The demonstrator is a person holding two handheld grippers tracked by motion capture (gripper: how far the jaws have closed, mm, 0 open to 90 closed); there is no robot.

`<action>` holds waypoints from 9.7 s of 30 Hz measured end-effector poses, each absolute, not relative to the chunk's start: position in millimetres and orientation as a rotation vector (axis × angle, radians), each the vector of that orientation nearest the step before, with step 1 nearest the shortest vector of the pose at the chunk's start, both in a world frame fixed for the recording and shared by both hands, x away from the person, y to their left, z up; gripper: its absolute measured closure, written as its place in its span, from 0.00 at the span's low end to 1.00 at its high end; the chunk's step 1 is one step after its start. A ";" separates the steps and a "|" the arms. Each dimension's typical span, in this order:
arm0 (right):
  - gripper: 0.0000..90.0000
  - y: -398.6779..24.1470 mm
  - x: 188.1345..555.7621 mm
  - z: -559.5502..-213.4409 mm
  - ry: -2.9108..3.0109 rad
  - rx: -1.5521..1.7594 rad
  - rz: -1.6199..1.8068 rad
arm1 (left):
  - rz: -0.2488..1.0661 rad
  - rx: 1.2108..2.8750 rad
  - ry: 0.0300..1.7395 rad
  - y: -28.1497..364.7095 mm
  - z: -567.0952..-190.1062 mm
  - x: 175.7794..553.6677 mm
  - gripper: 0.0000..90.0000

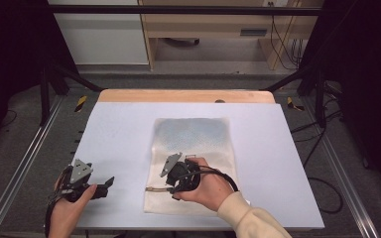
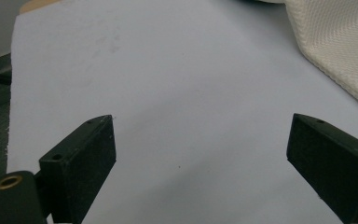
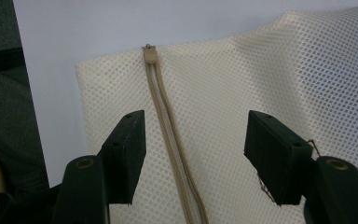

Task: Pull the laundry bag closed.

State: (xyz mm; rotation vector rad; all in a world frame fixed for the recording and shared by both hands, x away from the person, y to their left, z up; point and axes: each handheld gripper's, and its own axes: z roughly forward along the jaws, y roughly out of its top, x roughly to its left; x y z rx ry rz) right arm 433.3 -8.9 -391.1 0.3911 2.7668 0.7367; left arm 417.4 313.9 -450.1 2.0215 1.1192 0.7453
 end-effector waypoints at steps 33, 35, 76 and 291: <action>0.82 47.5 440.3 -421.6 2.864 0.284 0.777 | 0.716 1.998 1.137 317.4 -452.4 421.6 0.06; 0.82 51.6 442.5 -424.2 2.869 0.303 0.772 | 0.715 2.001 1.134 317.1 -452.3 421.7 0.06; 0.83 66.6 456.7 -443.3 2.937 0.390 0.751 | 0.692 2.064 1.098 308.1 -454.8 422.2 0.06; 0.91 -33.9 447.9 -427.1 2.763 0.442 0.996 | 0.114 2.037 0.784 214.9 -466.0 427.0 0.92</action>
